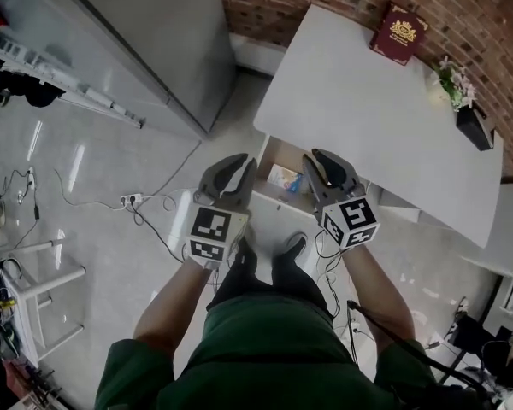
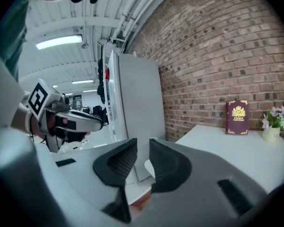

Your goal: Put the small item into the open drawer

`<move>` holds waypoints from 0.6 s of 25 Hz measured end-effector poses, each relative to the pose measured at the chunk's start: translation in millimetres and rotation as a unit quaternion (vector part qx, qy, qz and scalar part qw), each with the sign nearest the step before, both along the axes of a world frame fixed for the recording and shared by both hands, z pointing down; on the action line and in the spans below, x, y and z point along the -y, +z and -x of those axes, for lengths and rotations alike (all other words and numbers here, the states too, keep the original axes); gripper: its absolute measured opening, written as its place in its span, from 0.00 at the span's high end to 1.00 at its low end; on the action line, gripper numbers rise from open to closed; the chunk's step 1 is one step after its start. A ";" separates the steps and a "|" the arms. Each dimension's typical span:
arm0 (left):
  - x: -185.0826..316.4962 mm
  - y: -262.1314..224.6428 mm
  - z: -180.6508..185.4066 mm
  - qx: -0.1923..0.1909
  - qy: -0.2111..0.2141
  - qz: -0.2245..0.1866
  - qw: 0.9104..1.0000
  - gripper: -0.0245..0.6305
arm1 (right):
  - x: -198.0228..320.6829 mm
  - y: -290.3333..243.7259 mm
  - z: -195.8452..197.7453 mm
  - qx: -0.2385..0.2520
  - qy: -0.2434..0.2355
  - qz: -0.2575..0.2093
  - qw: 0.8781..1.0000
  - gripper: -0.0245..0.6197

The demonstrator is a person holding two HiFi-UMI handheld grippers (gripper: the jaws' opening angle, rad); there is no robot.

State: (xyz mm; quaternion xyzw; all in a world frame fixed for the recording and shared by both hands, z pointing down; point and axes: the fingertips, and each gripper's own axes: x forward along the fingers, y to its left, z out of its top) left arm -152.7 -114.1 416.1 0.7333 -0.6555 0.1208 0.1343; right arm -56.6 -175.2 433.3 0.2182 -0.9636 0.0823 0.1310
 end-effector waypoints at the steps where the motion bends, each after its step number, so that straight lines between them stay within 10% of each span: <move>1: 1.7 -14.4 -1.6 0.001 0.001 -0.012 1.000 0.89 | 1.5 -17.4 -4.6 0.012 0.010 -0.006 1.000 0.84; 15: 19.5 -160.6 -22.1 0.005 0.015 -0.144 0.989 0.89 | 5.3 -175.7 -35.6 0.098 0.084 -0.102 0.986 0.91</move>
